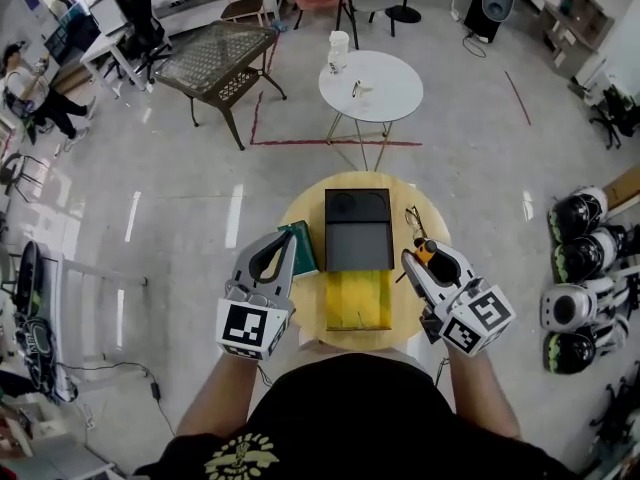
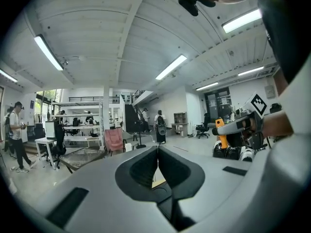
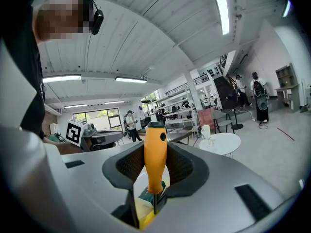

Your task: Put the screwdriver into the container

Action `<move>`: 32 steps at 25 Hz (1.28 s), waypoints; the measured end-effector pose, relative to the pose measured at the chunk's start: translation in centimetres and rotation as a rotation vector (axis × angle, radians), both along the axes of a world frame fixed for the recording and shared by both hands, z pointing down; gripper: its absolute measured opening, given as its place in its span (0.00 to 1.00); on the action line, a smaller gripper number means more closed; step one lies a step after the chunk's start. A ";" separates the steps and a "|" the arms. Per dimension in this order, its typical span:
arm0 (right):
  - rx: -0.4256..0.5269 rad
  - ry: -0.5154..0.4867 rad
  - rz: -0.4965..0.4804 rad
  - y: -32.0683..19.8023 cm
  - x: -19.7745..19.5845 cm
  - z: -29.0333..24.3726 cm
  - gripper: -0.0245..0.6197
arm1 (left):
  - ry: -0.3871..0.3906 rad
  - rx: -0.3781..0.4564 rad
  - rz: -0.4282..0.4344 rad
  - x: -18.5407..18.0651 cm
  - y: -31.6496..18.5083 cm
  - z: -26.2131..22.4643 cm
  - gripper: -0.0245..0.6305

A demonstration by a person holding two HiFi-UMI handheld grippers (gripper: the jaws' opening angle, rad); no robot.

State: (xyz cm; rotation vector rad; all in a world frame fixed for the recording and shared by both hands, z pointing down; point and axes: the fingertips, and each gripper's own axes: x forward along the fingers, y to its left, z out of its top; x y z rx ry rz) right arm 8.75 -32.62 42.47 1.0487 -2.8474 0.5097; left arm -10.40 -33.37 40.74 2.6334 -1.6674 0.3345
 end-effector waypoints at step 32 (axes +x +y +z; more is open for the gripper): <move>-0.183 0.140 0.156 2.7 -6.8 11.4 0.25 | -0.027 0.007 0.222 -3.7 -0.7 0.8 0.07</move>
